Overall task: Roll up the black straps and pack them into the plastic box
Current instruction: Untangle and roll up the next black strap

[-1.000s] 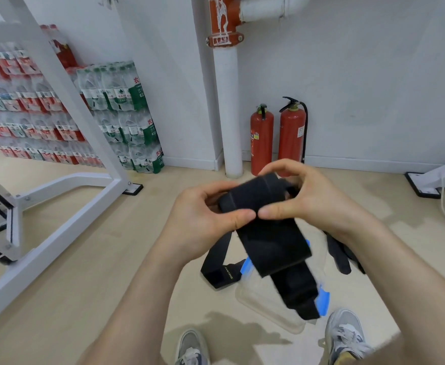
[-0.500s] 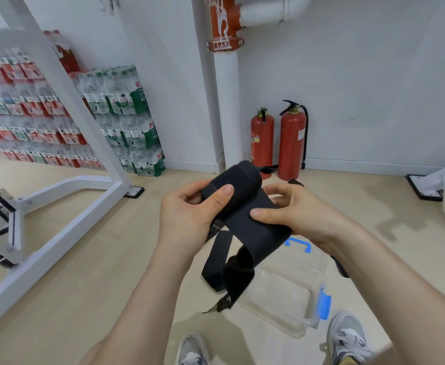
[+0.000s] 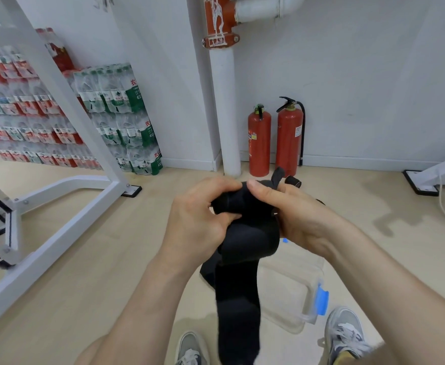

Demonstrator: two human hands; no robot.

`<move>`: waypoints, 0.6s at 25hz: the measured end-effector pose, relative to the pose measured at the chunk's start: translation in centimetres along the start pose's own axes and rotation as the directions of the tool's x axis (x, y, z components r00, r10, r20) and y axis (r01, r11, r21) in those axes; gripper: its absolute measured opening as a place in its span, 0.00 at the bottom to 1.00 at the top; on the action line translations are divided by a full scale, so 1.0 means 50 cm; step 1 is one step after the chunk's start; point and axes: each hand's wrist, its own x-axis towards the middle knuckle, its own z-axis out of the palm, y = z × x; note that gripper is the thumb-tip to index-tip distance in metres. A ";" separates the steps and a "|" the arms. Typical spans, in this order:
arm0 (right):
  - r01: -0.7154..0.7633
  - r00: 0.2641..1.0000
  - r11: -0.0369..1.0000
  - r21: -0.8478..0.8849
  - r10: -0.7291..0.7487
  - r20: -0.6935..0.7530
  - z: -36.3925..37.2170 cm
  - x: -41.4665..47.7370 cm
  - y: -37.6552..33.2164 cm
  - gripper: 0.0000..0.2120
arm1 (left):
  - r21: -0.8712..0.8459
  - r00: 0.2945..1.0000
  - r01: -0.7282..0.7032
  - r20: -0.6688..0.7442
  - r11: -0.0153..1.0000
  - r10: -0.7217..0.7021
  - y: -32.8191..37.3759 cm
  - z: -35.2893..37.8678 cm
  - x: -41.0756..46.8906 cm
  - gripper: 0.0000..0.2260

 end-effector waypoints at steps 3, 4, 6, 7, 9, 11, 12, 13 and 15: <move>0.019 0.999 0.999 -0.028 -0.020 -0.034 -0.003 -0.003 -0.003 0.20 | -0.084 0.991 0.120 0.062 0.989 -0.115 -0.001 -0.007 0.000 0.22; 0.033 0.999 0.999 -0.027 -0.033 -0.014 -0.007 -0.006 -0.006 0.20 | -0.168 0.970 0.227 0.130 0.959 -0.207 0.000 -0.016 0.000 0.23; 0.069 0.997 0.996 -0.056 -0.066 0.044 -0.012 -0.008 -0.012 0.22 | -0.363 0.888 0.441 0.310 0.821 -0.340 0.000 -0.030 0.001 0.24; 0.081 0.995 0.993 -0.085 -0.076 0.064 -0.014 -0.007 -0.012 0.23 | -0.406 0.863 0.490 0.353 0.772 -0.362 -0.001 -0.033 0.002 0.25; 0.080 0.996 0.980 -0.181 -0.069 0.063 -0.022 -0.003 -0.014 0.26 | -0.394 0.869 0.482 0.328 0.783 -0.370 -0.004 -0.032 0.004 0.25; 0.093 0.996 0.944 -0.315 -0.087 0.032 -0.041 -0.004 -0.022 0.28 | -0.307 0.898 0.425 0.262 0.851 -0.354 -0.008 -0.025 0.006 0.25; 0.112 0.993 0.898 -0.425 -0.120 0.010 -0.049 -0.008 -0.028 0.29 | -0.249 0.907 0.397 0.251 0.883 -0.337 -0.009 -0.022 0.005 0.25; 0.132 0.988 0.822 -0.555 -0.153 0.009 -0.052 -0.015 -0.035 0.30 | -0.191 0.910 0.375 0.263 0.907 -0.321 -0.008 -0.018 0.003 0.26; 0.193 0.981 0.666 -0.720 -0.144 0.129 -0.042 -0.023 -0.042 0.30 | -0.119 0.903 0.335 0.323 0.935 -0.283 -0.008 -0.007 -0.002 0.27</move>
